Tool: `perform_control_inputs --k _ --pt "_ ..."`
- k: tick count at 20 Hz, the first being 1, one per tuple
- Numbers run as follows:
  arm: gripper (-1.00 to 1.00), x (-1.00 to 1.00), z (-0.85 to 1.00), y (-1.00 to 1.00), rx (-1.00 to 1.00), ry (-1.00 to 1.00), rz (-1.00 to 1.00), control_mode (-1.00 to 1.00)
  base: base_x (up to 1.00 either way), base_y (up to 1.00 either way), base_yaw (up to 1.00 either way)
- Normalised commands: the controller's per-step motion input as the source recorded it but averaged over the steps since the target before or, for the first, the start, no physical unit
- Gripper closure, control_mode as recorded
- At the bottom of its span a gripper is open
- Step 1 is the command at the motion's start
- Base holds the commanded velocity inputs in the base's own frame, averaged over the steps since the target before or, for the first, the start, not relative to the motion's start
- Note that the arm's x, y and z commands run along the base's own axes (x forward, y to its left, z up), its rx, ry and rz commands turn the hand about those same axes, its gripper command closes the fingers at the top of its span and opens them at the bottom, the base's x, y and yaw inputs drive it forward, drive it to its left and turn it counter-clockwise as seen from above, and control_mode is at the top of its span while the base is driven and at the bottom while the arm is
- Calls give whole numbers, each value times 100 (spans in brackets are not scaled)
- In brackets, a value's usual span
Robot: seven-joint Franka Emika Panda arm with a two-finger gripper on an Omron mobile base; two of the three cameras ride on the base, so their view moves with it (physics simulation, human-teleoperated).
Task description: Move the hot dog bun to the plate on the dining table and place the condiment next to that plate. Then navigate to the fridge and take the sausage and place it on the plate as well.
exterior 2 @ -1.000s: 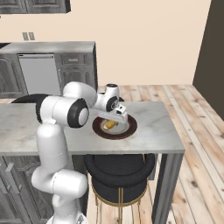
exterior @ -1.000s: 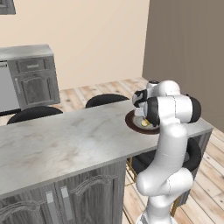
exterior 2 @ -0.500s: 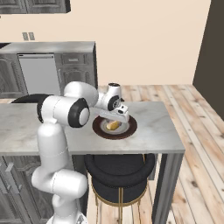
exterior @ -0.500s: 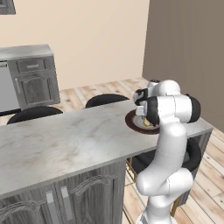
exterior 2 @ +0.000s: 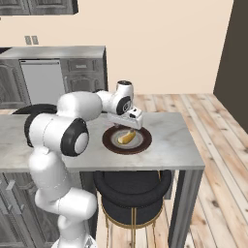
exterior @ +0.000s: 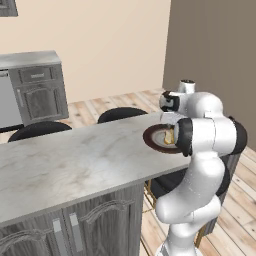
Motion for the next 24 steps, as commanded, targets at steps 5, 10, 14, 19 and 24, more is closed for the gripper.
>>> perform_control_inputs --k 5,10,14,19,24 --pt "-100 -95 90 5 0 -25 0 -100 0 0 0" --pt "-100 -93 75 37 -5 -24 0 -100 0 0 0" --pt "-100 -90 57 52 -8 -20 0 -100 0 0 0" --pt "-100 -93 48 42 -5 -23 0 -100 0 0 0" --pt "-100 -90 38 26 -2 -29 0 -100 0 0 0"
